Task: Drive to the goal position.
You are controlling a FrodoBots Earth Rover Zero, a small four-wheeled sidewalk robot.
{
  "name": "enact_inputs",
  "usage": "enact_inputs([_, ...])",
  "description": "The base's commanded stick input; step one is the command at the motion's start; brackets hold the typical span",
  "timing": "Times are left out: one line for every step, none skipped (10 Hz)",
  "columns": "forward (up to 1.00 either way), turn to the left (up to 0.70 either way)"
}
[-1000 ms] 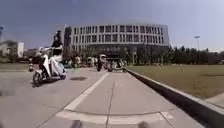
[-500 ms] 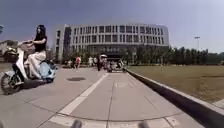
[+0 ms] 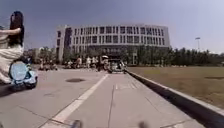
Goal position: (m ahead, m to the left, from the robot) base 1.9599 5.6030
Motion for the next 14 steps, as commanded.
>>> enact_inputs([0.7, 0.0])
enact_inputs([0.7, 0.0])
enact_inputs([0.7, 0.0])
enact_inputs([0.65, 0.0])
enact_inputs([0.61, 0.0])
enact_inputs([0.66, 0.0])
enact_inputs([0.69, 0.0])
enact_inputs([0.69, 0.0])
enact_inputs([0.7, 0.04])
enact_inputs([0.7, 0.35])
enact_inputs([0.7, 0.35])
enact_inputs([0.7, 0.3])
enact_inputs([0.7, 0.22])
enact_inputs([0.7, 0.14])
